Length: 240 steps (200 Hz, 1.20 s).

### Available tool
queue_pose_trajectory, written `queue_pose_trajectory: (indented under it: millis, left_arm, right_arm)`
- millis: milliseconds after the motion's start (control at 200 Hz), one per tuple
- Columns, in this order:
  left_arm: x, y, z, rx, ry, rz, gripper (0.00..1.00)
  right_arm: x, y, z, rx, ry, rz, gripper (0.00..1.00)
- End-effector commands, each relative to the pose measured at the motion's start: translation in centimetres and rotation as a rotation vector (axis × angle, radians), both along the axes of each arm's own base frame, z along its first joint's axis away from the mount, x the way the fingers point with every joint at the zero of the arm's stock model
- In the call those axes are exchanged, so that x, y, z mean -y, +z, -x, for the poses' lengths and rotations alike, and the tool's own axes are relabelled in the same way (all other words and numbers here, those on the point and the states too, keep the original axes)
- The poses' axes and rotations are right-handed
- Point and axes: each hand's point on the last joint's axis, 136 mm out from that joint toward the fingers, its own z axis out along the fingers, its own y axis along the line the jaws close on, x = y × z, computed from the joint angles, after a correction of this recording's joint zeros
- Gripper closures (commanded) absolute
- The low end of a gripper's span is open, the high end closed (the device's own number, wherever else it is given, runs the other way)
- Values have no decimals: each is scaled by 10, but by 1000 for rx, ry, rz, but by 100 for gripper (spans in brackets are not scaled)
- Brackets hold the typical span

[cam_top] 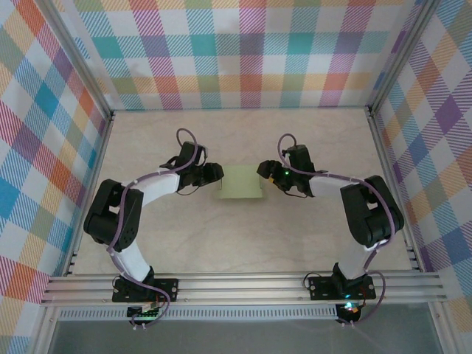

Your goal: Fold the paper box

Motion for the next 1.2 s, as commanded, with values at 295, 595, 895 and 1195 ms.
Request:
queue_pose_trajectory:
  millis: [295, 595, 895, 1195]
  left_arm:
    - [-8, -31, 8, -64, 13, 16, 64]
    - [-17, -35, 13, -72, 33, 61, 67]
    - [-21, -43, 15, -96, 47, 134, 67]
    - [-20, -43, 14, -98, 43, 138, 67]
  right_arm:
    - [-10, -8, 1, -20, 37, -51, 30]
    - [-21, -10, -1, -32, 67, -108, 29]
    - [-37, -4, 0, -43, 140, -190, 27]
    - [-53, 7, -2, -25, 218, -298, 35]
